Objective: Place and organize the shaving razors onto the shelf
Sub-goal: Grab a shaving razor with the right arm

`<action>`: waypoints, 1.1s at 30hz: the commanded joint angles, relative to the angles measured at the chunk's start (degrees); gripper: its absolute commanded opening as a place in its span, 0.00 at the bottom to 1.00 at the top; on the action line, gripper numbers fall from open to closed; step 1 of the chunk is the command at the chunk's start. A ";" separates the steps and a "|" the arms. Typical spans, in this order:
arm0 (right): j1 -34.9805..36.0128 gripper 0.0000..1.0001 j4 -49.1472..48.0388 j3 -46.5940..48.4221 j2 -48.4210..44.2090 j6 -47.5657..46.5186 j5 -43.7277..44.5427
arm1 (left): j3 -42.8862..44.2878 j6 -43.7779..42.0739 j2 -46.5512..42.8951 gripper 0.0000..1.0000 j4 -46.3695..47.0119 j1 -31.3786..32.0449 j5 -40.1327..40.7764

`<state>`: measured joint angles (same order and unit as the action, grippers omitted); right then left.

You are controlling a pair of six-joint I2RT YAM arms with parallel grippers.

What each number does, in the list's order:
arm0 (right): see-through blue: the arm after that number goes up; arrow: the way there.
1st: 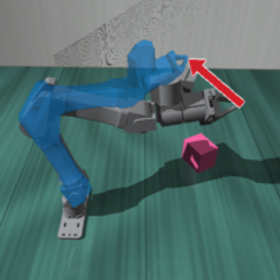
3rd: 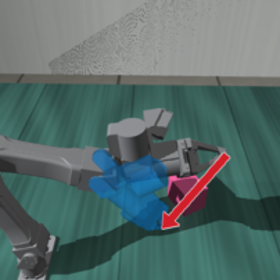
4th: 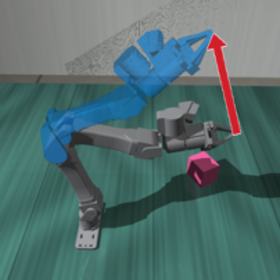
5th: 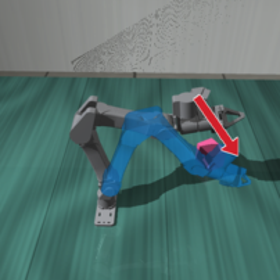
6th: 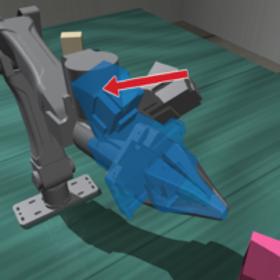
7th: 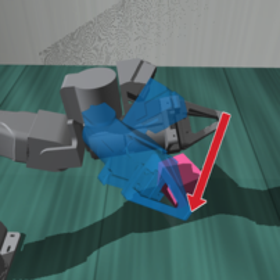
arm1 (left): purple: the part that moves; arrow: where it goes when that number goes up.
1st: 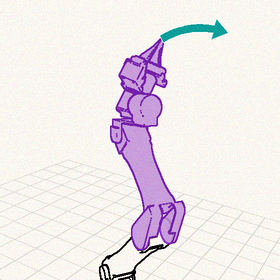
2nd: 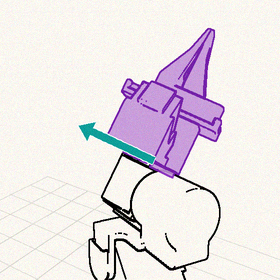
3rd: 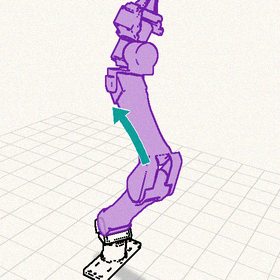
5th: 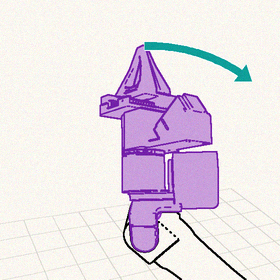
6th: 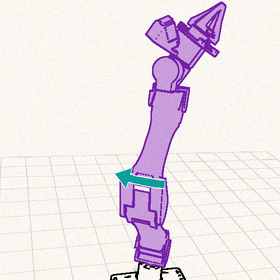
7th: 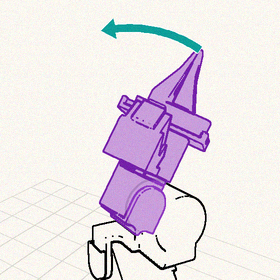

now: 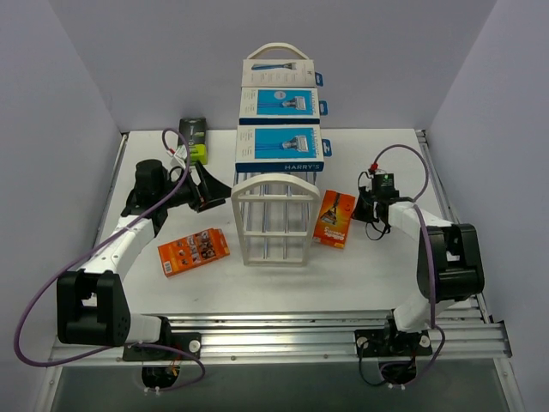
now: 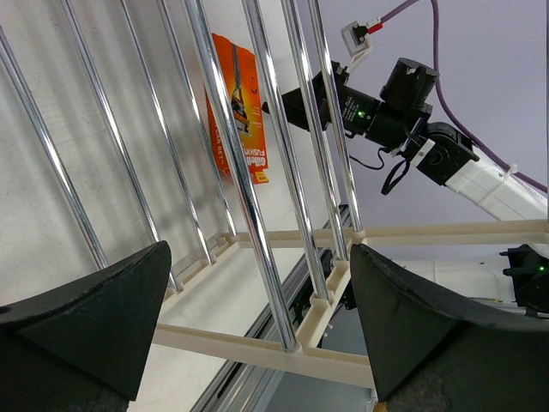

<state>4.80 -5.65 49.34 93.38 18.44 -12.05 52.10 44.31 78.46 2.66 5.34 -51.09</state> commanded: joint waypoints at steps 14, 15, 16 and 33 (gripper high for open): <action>-3.92 0.59 6.98 -1.70 -9.80 -0.07 -7.00 | 1.08 -1.07 -0.58 0.94 1.04 0.72 -0.33; -3.31 0.66 6.45 -3.45 -11.37 0.63 -7.28 | 1.08 -1.07 -0.67 0.94 0.95 0.72 -0.41; -2.96 0.68 6.18 -4.42 -12.34 1.59 -7.19 | 1.08 -1.16 -0.67 0.94 0.95 0.72 -0.41; 6.10 1.00 -8.23 -26.39 -39.84 35.59 -2.63 | 1.17 -1.34 -0.94 0.94 0.60 1.33 0.02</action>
<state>10.28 -9.91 25.85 57.21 44.23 -16.97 52.10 44.31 78.46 2.59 6.26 -51.03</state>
